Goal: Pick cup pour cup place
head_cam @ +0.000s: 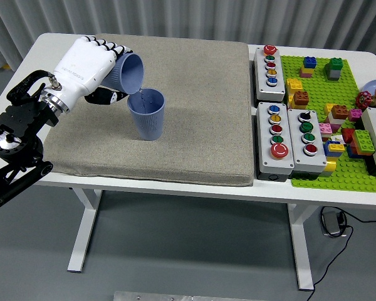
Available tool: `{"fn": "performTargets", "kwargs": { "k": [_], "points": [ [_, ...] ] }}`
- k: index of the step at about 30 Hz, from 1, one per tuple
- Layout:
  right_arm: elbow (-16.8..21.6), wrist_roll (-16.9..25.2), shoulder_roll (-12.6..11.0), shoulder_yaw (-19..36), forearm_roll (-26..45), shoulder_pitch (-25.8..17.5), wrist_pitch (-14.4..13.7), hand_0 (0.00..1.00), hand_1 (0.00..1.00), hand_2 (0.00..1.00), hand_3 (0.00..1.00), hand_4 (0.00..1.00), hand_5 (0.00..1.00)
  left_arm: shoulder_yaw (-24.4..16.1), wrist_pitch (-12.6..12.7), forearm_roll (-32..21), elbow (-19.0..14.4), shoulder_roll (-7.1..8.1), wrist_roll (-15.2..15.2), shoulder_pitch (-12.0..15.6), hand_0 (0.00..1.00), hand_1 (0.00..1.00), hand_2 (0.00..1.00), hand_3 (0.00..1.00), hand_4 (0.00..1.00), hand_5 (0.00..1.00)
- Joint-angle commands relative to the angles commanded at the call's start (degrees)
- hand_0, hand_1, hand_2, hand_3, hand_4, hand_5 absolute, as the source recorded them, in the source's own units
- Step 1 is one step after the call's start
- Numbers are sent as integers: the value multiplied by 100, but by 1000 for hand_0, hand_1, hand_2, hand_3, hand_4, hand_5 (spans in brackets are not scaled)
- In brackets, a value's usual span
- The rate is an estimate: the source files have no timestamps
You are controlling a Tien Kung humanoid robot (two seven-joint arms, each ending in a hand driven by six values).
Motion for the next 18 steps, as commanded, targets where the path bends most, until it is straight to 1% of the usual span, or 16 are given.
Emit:
{"fn": "performTargets", "kwargs": {
  "k": [8, 12, 18],
  "points": [
    [-4, 4, -1, -17, 15, 4, -2, 675, 599, 566, 579, 2, 49, -26, 7, 0, 1, 9, 15, 25, 504, 532, 565, 567, 694, 126],
    [-6, 3, -7, -13, -12, 7, 9, 675, 599, 566, 579, 2, 49, -6, -34, 0, -15, 30, -11, 17, 504, 532, 565, 567, 694, 126],
    [-8, 11, -16, -45, 32, 27, 0, 675, 599, 565, 579, 2, 49, 176, -14, 0, -43, 97, 46, -94, 505, 534, 565, 567, 689, 118]
  ]
}}
